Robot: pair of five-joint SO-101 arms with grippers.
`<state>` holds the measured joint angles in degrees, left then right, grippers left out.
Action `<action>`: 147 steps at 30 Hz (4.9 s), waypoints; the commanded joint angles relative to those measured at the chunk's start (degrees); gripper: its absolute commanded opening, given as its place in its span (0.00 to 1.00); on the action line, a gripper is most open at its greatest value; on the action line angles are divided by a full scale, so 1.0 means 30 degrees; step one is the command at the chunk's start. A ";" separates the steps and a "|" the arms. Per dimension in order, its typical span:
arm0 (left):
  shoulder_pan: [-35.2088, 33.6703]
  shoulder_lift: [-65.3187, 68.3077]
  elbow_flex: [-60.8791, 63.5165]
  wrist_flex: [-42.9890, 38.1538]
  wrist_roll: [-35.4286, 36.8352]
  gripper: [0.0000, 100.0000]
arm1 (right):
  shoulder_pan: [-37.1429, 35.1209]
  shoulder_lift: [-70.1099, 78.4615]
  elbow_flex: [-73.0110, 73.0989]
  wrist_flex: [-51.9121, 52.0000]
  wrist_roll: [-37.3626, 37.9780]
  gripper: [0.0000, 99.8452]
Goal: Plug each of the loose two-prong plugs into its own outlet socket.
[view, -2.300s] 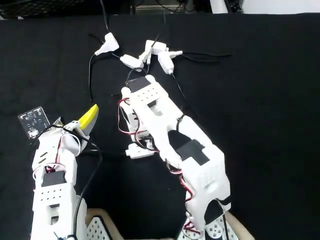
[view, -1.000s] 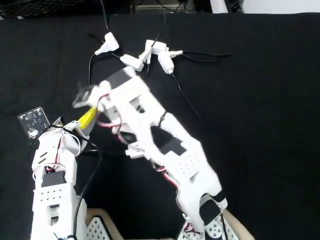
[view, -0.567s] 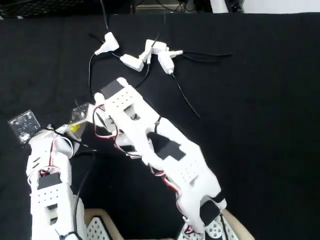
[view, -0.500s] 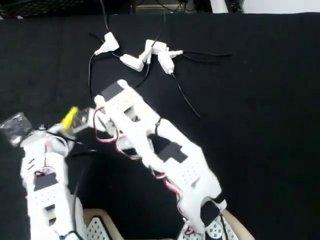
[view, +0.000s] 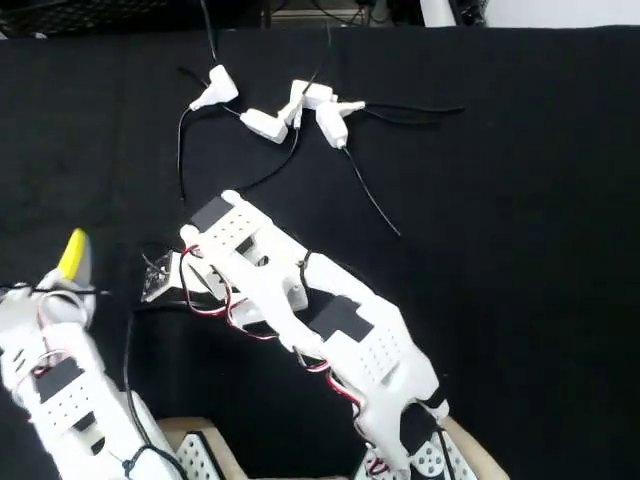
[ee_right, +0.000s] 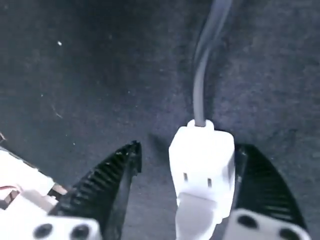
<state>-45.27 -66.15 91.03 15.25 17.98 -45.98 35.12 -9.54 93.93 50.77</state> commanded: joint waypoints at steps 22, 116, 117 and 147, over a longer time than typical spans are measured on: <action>-0.8484 -0.0293 -0.0718 0.2315 -0.5949 0.43 | 0.0293 0.5875 -0.6784 0.2344 -0.2110 0.01; 0.8190 -0.0264 0.2095 -0.1172 -0.6007 0.43 | 2.0161 -1.2674 1.2527 -0.6593 -1.3480 0.35; 0.8190 -0.0264 0.2095 -0.1260 -0.6007 0.43 | 2.0132 -1.3201 1.3582 -0.7267 -1.3480 0.35; 0.8982 -0.1231 0.2095 0.3106 -0.5890 0.43 | 2.1597 -1.7861 2.6359 -1.5297 -1.3480 0.35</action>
<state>-18.64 -67.74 96.04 23.69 0.40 15.65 -19.12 66.15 46.02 10.24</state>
